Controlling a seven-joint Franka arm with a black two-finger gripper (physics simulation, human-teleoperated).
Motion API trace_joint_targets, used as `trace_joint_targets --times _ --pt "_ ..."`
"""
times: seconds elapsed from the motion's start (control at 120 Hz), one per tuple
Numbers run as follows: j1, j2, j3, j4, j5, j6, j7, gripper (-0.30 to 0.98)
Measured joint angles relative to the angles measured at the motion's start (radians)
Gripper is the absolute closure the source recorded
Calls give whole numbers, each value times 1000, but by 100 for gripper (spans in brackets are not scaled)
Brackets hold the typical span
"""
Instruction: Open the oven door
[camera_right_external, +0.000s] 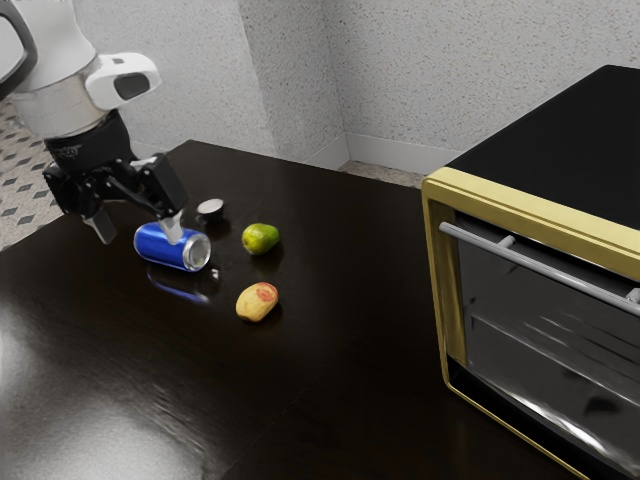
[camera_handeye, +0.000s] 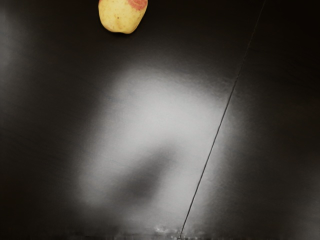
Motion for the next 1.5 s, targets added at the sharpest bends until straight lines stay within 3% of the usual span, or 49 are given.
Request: trace_joint_targets --times 0.092,0.167,0.25,0.333,0.408,0.533,0.733,0.983,1.067,1.5 --pt "5 -23 -1 -25 29 -24 -80 0" --pt "3 -146 -1 -144 47 -25 -138 0" --pt "-12 -444 5 -448 48 106 -193 0" --pt "-66 -537 4 -546 -8 274 -244 0" --pt "-138 -545 -16 -562 -88 421 -308 0" --pt "-216 -528 -89 -568 -162 589 -408 0" --pt "-327 -446 -91 -573 -152 737 -540 0" --pt "-454 -430 -89 -591 -149 834 -685 0" --pt "-506 -426 -90 -593 -117 853 -736 0" --pt "-516 -317 -101 -587 -28 1047 -999 0"
